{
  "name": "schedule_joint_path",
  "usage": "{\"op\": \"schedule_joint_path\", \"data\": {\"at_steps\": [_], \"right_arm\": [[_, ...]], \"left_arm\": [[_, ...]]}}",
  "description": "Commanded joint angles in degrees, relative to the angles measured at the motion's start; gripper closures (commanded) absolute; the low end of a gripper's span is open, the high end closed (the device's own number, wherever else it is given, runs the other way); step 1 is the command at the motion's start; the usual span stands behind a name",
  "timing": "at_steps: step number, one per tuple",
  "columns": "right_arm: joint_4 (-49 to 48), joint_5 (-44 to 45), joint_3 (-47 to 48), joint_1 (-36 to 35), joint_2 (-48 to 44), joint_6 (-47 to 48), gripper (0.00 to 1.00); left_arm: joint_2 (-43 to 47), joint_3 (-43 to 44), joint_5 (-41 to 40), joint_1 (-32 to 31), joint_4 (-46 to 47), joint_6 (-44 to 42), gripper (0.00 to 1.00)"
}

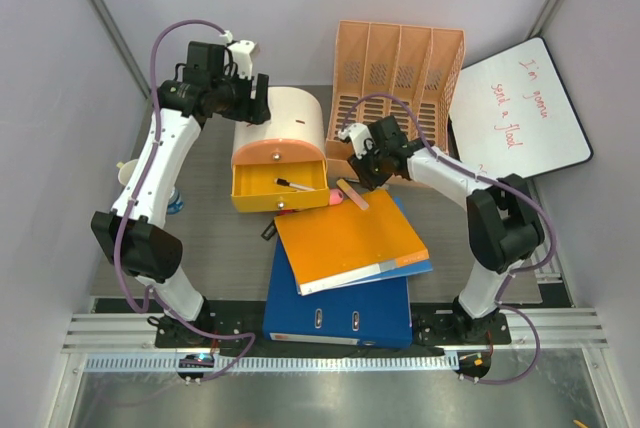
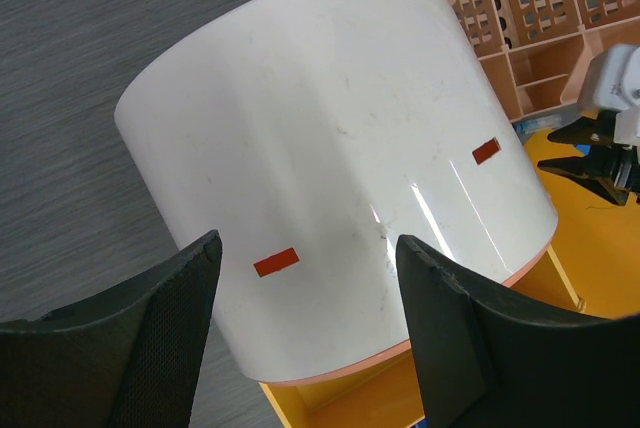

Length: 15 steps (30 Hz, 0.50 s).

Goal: Organize the desk
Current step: Pick up the stationery from the center of the board.

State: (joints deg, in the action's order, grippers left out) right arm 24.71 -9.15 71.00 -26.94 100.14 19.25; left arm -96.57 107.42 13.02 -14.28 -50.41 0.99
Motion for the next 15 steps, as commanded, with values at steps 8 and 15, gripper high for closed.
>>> {"op": "schedule_joint_path", "data": {"at_steps": [8,15], "right_arm": [[0.7,1.1,4.0,-0.3,5.8,0.9,0.62],[-0.1,2.6,6.3,-0.2,8.3,2.4,0.62]], "left_arm": [[1.4,-0.8,-0.6,-0.2,2.2,-0.7,0.29],[1.1,-0.9,-0.9,-0.2,2.3,-0.7,0.29]]}}
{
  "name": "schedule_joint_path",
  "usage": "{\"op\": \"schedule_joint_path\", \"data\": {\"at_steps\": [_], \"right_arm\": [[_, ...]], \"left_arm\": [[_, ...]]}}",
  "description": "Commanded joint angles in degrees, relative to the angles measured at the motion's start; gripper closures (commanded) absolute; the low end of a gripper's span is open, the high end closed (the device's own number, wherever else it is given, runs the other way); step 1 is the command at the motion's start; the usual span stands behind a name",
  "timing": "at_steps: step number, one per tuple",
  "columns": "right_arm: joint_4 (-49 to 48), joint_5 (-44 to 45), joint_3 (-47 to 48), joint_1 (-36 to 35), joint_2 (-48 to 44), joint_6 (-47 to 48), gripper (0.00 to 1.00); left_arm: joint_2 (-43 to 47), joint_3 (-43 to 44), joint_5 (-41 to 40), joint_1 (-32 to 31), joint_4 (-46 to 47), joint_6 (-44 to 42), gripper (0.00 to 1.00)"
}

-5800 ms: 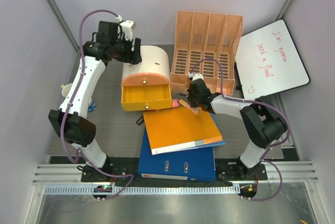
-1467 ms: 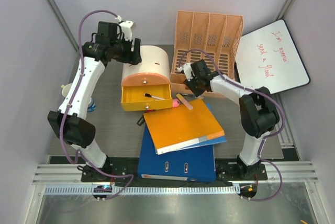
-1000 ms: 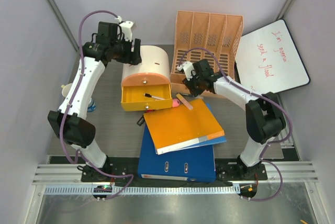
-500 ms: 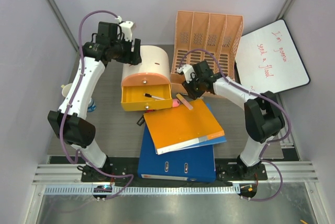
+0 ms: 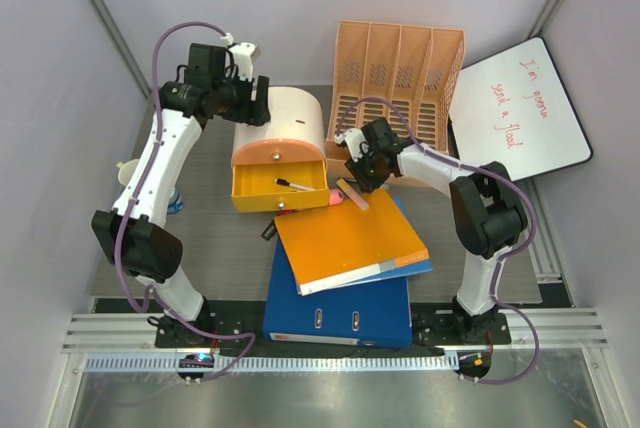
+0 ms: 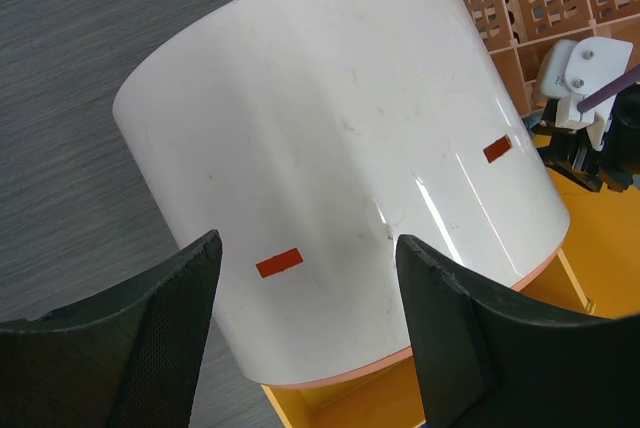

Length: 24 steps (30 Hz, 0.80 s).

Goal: Organize the desk
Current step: Pick up the stationery from the center of the board.

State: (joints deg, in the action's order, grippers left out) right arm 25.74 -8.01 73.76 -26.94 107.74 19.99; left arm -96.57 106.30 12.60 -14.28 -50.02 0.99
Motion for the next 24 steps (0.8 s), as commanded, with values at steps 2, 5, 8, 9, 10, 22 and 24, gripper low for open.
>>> {"op": "schedule_joint_path", "data": {"at_steps": [2,5,8,9,10,22,24], "right_arm": [[-1.2,1.7,3.9,-0.2,1.7,2.2,0.62],[-1.2,1.9,5.0,0.0,3.2,2.7,0.62],[-1.3,1.7,5.5,0.0,4.2,2.6,0.62],[-1.2,1.9,5.4,0.0,4.3,2.6,0.62],[-1.1,1.9,5.4,0.1,4.6,2.7,0.62],[-3.0,3.5,5.2,1.2,5.0,3.1,0.61],[-3.0,3.3,5.1,1.3,5.2,3.1,0.62]], "left_arm": [[1.0,0.4,-0.6,-0.3,1.9,-0.7,0.29],[0.9,0.8,-0.5,-0.2,1.8,-0.7,0.29],[0.7,1.0,-0.6,-0.2,1.6,-2.0,0.29],[0.8,1.2,-0.7,-0.2,1.5,-2.1,0.29],[0.6,1.3,-0.7,-0.2,1.5,-2.1,0.29],[0.2,1.6,-0.8,-0.2,1.3,-2.3,0.29],[0.3,1.6,-0.8,-0.2,1.3,-2.4,0.29]]}}
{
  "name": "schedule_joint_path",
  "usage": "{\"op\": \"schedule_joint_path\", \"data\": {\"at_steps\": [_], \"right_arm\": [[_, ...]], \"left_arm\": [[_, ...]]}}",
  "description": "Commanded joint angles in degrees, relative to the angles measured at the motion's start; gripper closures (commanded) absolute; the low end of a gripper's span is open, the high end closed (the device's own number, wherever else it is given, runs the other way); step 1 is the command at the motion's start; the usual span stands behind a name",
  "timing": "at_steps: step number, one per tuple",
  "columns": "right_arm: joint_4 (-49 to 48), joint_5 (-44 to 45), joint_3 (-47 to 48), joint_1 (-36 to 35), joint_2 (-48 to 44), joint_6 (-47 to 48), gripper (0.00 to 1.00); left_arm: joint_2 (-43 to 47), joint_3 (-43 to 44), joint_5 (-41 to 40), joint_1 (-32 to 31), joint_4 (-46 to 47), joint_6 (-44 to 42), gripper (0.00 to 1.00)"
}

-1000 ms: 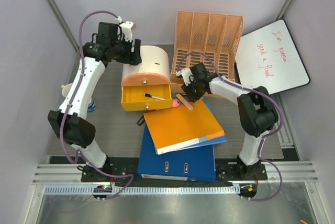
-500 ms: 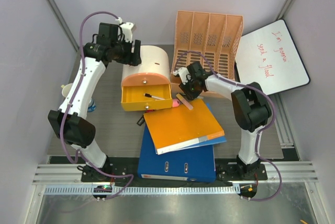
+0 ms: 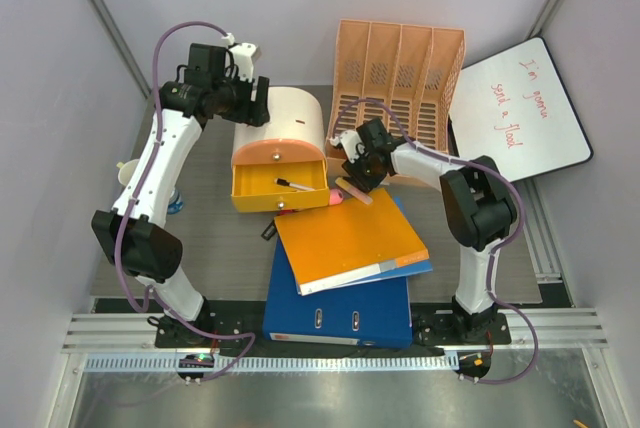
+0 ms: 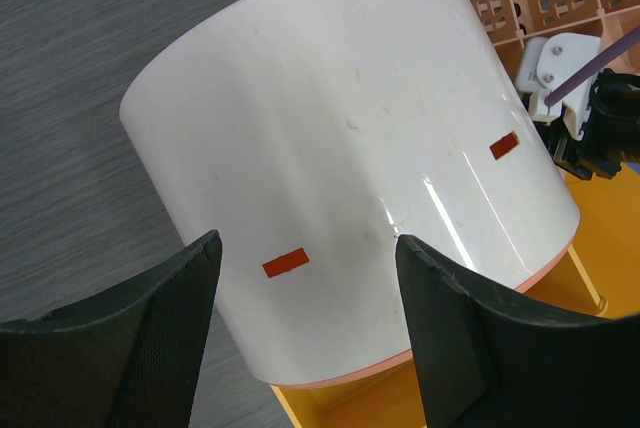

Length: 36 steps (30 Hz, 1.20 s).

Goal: Organize the desk
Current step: Pick up the stationery from the center of the board.

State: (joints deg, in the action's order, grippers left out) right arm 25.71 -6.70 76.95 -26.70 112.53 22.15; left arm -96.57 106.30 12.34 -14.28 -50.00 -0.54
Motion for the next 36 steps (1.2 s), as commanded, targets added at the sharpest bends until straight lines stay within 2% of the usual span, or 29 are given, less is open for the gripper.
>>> {"op": "schedule_joint_path", "data": {"at_steps": [1,6,8,11,13,24,36], "right_arm": [[-3.0,1.7,1.9,1.1,0.6,0.8,0.63],[-2.4,0.4,1.2,1.1,0.7,0.1,0.73],[-2.2,0.2,0.7,1.0,-0.9,-0.3,0.69],[-4.6,0.9,-1.9,0.9,-5.6,-0.3,0.57],[-5.4,2.1,-2.6,0.9,-7.1,0.6,0.55],[-7.5,4.2,-3.5,0.9,-7.2,2.4,0.55],[-7.2,3.8,-2.2,0.9,-2.5,1.9,0.56]], "left_arm": [[0.3,1.6,-0.6,-0.2,1.1,-0.9,0.29],[0.6,1.5,-0.6,-0.1,1.1,-1.1,0.29],[0.7,1.4,-0.6,-0.1,1.3,-1.0,0.29],[0.5,1.0,-0.5,-0.1,1.4,-1.0,0.29],[0.5,1.1,0.0,-0.1,1.5,-0.7,0.29],[0.4,1.0,-0.1,-0.1,1.4,-0.7,0.29],[0.4,0.8,-0.4,-0.1,1.5,-1.0,0.29]]}}
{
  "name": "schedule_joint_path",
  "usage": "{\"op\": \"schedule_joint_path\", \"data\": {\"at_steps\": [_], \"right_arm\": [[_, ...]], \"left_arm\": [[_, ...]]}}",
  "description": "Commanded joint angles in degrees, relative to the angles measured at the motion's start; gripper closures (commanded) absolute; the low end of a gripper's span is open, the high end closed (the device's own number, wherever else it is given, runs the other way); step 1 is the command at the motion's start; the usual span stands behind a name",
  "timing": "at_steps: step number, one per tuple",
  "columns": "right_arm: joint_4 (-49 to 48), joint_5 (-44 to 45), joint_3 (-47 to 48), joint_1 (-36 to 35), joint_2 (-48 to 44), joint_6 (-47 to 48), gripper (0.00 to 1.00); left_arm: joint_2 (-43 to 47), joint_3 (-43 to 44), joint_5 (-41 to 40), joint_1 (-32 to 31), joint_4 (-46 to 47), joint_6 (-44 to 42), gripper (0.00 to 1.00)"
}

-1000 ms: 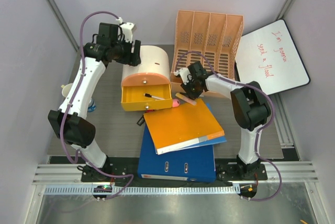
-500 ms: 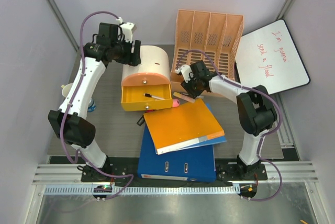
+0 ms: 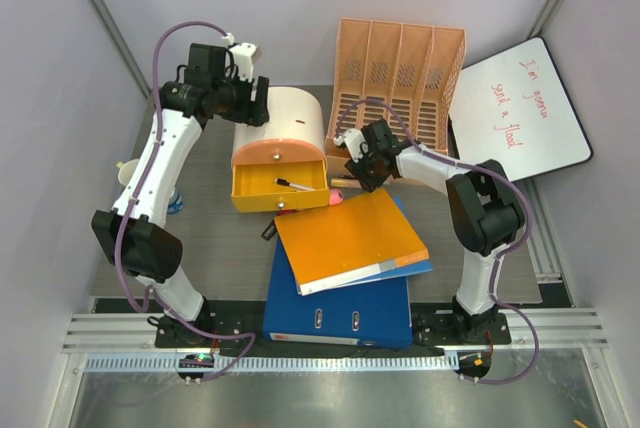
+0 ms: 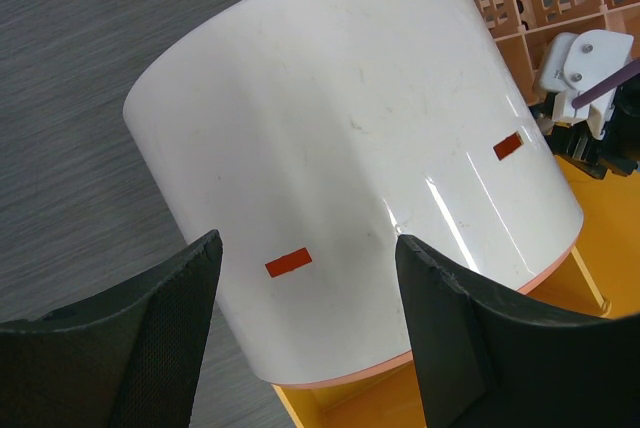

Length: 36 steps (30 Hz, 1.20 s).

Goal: Organize the desk
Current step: Pick up the stationery from the center of the board.

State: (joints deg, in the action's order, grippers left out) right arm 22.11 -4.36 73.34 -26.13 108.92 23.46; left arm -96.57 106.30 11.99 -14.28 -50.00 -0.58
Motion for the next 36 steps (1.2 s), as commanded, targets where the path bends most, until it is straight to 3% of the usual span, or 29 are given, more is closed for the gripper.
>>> {"op": "schedule_joint_path", "data": {"at_steps": [1,10,20,24,36], "right_arm": [[-3.5,1.3,1.5,0.3,1.2,0.5,0.56],[-3.4,0.8,1.4,0.3,1.2,-0.1,0.56],[-1.5,2.1,-2.8,0.7,0.2,-3.0,0.64],[-3.6,3.0,-5.8,0.7,-2.2,-3.0,0.63],[-4.1,3.1,-2.1,1.0,-4.7,-1.8,0.59]], "left_arm": [[0.4,0.7,0.0,-0.1,1.6,-1.1,0.29],[0.7,0.1,-0.1,-0.1,1.8,-1.0,0.29],[1.0,-0.1,-0.3,-0.1,2.0,-1.4,0.29],[0.9,0.3,-0.2,-0.1,1.7,-1.4,0.3],[0.5,0.6,0.1,-0.1,1.7,-1.3,0.29]]}}
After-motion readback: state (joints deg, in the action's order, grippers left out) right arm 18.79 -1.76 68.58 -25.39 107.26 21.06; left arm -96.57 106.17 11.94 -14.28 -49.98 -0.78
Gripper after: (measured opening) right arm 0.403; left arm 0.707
